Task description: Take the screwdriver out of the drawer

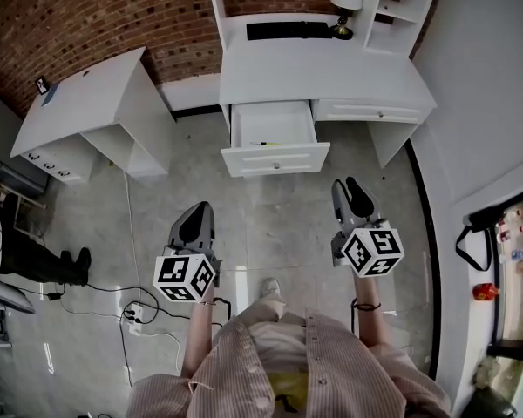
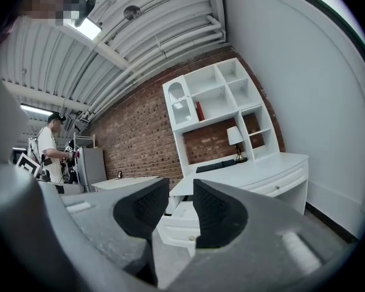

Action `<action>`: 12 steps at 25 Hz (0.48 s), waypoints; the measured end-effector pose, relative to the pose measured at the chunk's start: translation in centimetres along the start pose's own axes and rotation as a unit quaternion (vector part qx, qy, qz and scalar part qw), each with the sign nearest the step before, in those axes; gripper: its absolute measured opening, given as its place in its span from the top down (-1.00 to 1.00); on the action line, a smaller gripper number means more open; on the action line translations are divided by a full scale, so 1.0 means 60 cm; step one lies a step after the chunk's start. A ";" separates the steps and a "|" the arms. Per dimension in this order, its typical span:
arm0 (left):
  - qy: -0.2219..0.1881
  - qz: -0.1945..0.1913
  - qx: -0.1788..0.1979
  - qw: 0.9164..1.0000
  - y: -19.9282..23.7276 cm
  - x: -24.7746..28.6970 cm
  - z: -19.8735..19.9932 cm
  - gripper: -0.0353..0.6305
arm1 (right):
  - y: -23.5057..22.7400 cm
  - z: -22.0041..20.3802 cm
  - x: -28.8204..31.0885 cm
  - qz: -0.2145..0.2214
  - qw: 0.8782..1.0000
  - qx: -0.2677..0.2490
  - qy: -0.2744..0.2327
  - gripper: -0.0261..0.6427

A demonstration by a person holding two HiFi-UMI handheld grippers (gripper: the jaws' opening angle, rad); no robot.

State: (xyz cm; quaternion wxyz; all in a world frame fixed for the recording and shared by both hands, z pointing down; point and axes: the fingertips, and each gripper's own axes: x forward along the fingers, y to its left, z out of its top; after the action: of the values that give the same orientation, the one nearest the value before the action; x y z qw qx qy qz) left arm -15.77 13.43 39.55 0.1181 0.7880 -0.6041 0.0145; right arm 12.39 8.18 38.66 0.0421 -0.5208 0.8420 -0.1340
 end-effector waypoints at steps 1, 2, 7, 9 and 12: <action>0.001 -0.003 0.000 1.000 0.007 0.012 0.002 0.90 | -0.003 0.000 0.013 -0.003 1.000 -0.001 0.000 0.61; 0.002 -0.005 -0.001 1.000 0.014 0.024 0.003 0.90 | -0.004 0.000 0.024 -0.006 1.000 -0.002 0.000 0.60; 0.006 -0.018 -0.005 1.000 0.034 0.077 0.010 0.90 | -0.015 0.000 0.076 -0.010 1.000 -0.002 0.005 0.59; 0.010 -0.023 -0.006 1.000 0.039 0.095 0.008 0.90 | -0.020 -0.001 0.093 -0.011 1.000 0.000 0.008 0.59; 0.016 -0.026 -0.011 0.999 0.051 0.114 0.003 0.90 | -0.027 -0.007 0.117 -0.022 1.000 -0.003 0.015 0.59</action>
State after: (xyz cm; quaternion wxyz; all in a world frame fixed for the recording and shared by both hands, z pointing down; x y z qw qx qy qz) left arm -16.87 6.14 41.03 0.1362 0.8018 -0.5816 0.0172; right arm 10.51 1.37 39.96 0.0249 -0.5375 0.8311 -0.1406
